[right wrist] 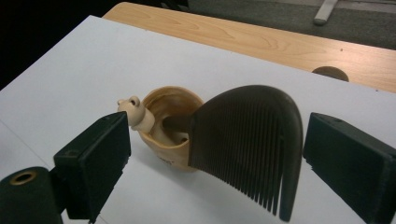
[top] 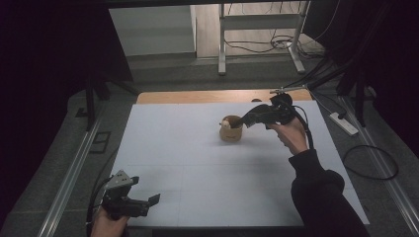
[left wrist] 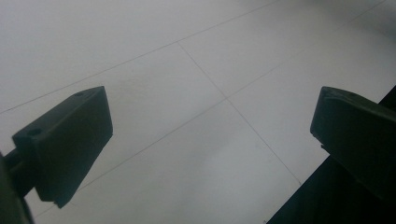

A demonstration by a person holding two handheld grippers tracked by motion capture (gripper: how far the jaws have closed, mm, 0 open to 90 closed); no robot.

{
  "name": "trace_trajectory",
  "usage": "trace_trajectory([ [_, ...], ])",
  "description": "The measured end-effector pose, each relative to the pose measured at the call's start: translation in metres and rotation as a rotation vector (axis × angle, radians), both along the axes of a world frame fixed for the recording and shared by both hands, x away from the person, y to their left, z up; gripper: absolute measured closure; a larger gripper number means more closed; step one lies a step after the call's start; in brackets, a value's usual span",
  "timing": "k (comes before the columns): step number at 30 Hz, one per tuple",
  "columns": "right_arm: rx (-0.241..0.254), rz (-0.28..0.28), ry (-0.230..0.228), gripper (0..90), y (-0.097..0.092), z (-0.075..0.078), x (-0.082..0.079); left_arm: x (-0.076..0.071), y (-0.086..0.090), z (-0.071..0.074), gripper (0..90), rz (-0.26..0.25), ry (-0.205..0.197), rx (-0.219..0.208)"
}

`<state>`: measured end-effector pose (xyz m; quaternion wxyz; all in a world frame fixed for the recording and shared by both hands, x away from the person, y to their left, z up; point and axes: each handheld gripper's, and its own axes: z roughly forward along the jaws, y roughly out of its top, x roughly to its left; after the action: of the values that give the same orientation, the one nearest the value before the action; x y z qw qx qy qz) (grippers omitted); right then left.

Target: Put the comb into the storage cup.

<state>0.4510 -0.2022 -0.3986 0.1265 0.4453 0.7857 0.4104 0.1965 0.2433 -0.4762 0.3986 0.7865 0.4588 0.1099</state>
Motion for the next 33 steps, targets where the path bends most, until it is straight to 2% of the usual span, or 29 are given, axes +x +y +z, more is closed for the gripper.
trace_trajectory([
  [9, -0.005, 0.029, -0.03, 1.9, -0.003, -0.002, -0.011, 0.0, 0.0, 0.0, 0.0, 0.001, 0.0, -0.001],
  [21, -0.031, 0.051, -0.076, 0.0, -0.007, -0.004, -0.024, 0.0, 0.001, 0.0, 0.0, 0.002, 0.001, -0.005],
  [33, -0.047, 0.054, -0.091, 0.0, -0.007, -0.007, -0.033, 0.0, 0.001, 0.0, 0.0, 0.002, 0.002, -0.008],
])
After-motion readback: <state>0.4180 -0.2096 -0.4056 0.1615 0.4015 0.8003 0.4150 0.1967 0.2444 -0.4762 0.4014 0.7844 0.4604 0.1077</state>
